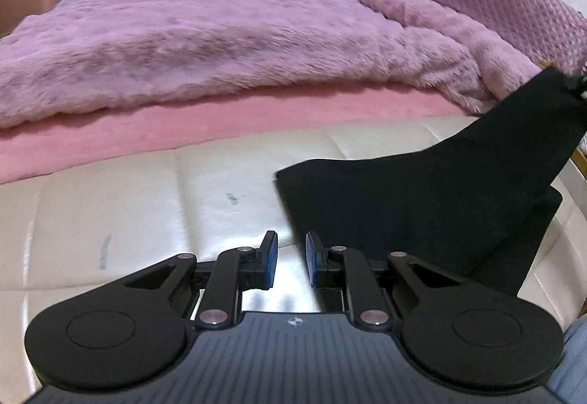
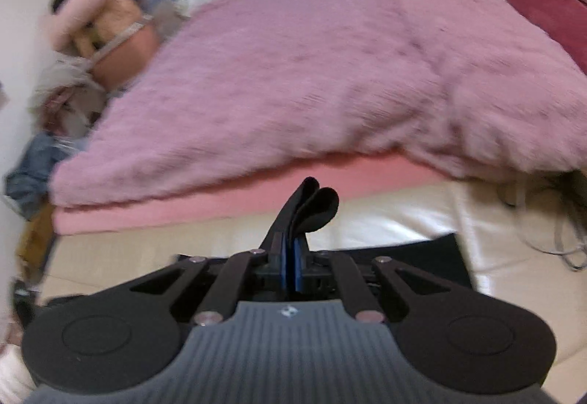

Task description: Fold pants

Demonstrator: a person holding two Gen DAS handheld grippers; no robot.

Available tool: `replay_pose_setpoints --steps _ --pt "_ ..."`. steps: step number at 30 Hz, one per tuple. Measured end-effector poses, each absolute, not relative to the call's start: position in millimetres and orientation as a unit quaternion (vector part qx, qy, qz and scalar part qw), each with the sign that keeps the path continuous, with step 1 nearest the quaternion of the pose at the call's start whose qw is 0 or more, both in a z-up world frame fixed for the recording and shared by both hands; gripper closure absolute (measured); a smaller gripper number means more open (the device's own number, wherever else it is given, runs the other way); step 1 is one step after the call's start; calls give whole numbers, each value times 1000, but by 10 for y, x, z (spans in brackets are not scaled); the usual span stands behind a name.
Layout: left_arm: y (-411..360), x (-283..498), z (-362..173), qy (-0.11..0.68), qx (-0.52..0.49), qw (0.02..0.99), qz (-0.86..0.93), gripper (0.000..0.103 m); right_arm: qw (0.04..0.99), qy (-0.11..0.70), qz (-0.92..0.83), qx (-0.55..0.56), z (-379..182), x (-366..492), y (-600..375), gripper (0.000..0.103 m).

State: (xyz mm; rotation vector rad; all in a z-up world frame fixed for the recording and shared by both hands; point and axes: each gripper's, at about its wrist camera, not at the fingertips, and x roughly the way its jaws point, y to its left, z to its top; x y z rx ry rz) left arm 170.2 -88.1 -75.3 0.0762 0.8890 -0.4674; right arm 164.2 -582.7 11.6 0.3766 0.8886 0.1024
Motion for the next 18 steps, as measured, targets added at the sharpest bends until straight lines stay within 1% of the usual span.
replay_pose_setpoints --steps 3,7,12,15,18 --pt "-1046 1784 -828 431 43 871 -232 85 876 454 21 162 -281 1723 -6046 103" --pt "-1216 1885 -925 438 49 864 -245 85 866 490 -29 96 -796 1863 -6156 103" --pt "-1240 1977 -1049 451 39 858 -244 85 850 520 -56 65 -1417 1897 -6195 103" --pt "-1168 1998 -1026 449 26 860 -240 85 856 510 -59 54 -1479 1848 -6173 103" --pt "-1108 2045 -971 442 17 865 -238 85 872 484 -42 55 -1168 1766 -6114 103"
